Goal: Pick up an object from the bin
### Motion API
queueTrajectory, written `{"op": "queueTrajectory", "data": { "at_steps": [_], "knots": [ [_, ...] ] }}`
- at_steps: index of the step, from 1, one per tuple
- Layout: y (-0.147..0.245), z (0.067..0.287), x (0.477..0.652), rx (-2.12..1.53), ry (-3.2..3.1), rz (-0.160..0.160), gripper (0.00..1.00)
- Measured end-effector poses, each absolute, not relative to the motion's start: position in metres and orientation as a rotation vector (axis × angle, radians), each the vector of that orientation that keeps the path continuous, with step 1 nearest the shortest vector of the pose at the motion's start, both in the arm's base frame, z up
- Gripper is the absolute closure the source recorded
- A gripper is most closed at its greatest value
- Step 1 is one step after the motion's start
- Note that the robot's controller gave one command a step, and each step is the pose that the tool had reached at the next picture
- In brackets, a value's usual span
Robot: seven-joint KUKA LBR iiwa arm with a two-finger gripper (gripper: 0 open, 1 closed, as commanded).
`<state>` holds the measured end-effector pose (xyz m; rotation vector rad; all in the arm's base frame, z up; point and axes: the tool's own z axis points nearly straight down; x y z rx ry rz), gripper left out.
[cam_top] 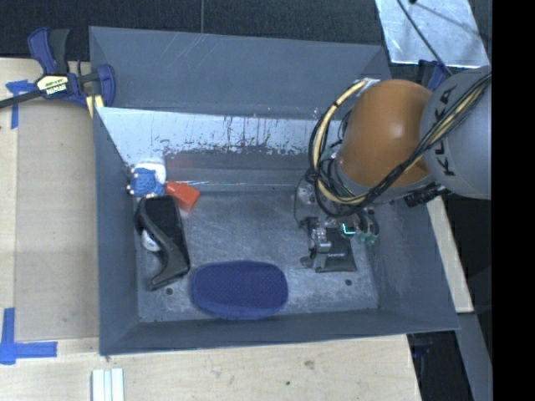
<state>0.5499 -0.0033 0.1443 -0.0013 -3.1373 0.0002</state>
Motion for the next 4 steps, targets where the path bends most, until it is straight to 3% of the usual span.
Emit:
{"op": "queueTrajectory", "data": {
  "at_steps": [1, 2, 3, 4],
  "knots": [
    [-0.081, 0.078, 0.526, 0.16, -3.133, 0.004, 0.0],
    [-0.122, 0.07, 0.533, 0.039, -3.147, 0.004, 0.0],
    [-0.12, 0.071, 0.533, 0.044, -3.148, 0.002, 1.0],
    [-0.116, 0.21, 0.541, 0.017, -3.154, 0.005, 1.0]
  ]
}}
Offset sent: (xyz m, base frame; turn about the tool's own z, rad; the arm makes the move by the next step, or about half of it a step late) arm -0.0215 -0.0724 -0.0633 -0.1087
